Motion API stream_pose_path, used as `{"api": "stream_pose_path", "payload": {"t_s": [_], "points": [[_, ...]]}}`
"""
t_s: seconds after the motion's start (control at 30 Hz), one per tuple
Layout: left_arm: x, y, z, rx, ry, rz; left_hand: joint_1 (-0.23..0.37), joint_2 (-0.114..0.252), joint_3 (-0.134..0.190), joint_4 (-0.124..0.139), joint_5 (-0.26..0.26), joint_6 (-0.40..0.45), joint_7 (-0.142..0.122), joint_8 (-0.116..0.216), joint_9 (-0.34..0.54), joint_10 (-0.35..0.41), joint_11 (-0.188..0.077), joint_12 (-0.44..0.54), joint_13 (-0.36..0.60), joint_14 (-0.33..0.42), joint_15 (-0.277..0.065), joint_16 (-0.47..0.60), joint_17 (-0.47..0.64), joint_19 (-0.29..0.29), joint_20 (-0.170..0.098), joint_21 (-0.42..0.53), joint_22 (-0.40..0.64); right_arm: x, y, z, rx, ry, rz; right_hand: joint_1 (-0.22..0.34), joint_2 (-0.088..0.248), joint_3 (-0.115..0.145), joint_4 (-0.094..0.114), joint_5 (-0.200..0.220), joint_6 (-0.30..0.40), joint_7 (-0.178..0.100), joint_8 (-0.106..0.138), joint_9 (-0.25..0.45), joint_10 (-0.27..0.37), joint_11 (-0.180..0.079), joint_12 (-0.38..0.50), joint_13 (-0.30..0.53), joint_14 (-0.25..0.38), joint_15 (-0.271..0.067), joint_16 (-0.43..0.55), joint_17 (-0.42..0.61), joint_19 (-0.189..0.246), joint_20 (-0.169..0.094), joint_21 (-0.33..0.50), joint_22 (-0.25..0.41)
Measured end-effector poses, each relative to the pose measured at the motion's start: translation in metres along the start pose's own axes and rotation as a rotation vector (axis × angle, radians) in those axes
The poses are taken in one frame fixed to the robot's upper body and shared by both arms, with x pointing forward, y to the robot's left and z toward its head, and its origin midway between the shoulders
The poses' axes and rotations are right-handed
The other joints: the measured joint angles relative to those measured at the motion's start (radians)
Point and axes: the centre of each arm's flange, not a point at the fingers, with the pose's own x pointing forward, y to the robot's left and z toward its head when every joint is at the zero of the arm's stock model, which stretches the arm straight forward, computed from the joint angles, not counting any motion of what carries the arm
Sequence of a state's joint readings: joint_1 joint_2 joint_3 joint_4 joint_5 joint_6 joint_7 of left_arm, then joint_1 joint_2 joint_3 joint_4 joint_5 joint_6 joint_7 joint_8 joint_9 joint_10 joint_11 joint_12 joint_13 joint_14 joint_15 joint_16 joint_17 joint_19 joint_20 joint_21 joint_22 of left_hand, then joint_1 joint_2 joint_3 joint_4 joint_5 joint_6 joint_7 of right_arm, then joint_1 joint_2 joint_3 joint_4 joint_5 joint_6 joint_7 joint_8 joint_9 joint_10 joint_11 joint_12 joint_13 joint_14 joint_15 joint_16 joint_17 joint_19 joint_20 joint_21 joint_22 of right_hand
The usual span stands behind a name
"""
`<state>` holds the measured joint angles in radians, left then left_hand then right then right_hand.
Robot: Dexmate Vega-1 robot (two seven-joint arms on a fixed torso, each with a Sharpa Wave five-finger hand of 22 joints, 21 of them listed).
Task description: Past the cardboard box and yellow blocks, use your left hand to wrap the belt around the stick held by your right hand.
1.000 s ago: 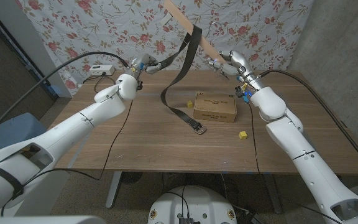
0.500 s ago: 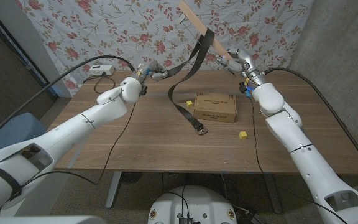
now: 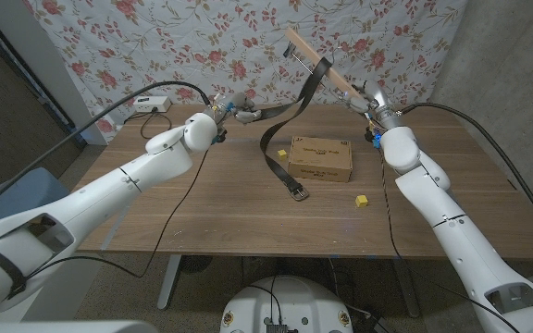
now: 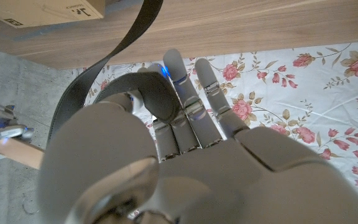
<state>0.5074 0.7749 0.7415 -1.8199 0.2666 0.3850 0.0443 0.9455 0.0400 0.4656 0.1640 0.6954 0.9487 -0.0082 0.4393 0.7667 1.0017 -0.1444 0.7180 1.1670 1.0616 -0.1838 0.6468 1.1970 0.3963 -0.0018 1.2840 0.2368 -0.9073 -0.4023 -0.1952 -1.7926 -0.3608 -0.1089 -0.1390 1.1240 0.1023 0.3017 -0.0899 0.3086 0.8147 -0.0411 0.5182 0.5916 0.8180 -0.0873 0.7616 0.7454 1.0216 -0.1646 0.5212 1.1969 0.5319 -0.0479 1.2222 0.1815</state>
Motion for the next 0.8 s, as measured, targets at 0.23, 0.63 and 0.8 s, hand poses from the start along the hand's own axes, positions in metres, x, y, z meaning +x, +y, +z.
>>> {"api": "stream_pose_path", "payload": {"t_s": [0.23, 0.63, 0.8], "points": [[-0.006, 0.010, 0.022, -0.037, -0.069, 0.004, 0.000, 0.000, 0.000, 0.000, -0.002, 0.003, 0.003, -0.001, 0.000, 0.000, 0.000, 0.000, 0.002, 0.000, 0.000, 0.000, 0.005, 0.000, 0.000, 0.001, 0.000, -0.005, 0.002, -0.013, -0.103, 0.052, -0.022, 0.000, 0.000, 0.000, 0.000, 0.000, 0.000, 0.000, 0.000, 0.000, 0.000, 0.000, -0.004, 0.002, 0.000, 0.000, 0.000, 0.000, -0.007, -0.004, 0.000, 0.000], [-0.013, 0.030, 0.057, -0.214, -0.216, 0.004, 0.000, 0.000, 0.000, 0.000, -0.004, 0.003, 0.003, -0.003, 0.000, 0.000, 0.000, 0.000, 0.005, 0.003, 0.003, 0.000, 0.002, -0.006, 0.005, 0.008, 0.000, -0.014, 0.010, -0.024, -0.202, 0.076, -0.028, 0.000, 0.000, -0.001, -0.001, -0.001, 0.000, 0.000, -0.001, -0.004, 0.000, 0.000, -0.008, 0.000, 0.000, 0.000, -0.005, 0.000, -0.007, -0.004, 0.000, 0.000], [-0.013, 0.041, 0.072, -0.298, -0.280, 0.015, 0.000, 0.000, 0.000, 0.000, -0.005, 0.003, 0.003, -0.004, 0.005, 0.000, 0.000, 0.000, 0.007, 0.003, 0.004, 0.000, 0.002, -0.006, 0.005, 0.008, -0.004, -0.020, 0.012, -0.025, -0.257, 0.066, -0.030, 0.000, 0.000, -0.005, 0.000, 0.002, 0.000, 0.000, -0.001, -0.005, 0.000, 0.000, -0.008, 0.000, 0.000, 0.000, -0.008, 0.000, -0.011, 0.000, 0.000, 0.000]]}}
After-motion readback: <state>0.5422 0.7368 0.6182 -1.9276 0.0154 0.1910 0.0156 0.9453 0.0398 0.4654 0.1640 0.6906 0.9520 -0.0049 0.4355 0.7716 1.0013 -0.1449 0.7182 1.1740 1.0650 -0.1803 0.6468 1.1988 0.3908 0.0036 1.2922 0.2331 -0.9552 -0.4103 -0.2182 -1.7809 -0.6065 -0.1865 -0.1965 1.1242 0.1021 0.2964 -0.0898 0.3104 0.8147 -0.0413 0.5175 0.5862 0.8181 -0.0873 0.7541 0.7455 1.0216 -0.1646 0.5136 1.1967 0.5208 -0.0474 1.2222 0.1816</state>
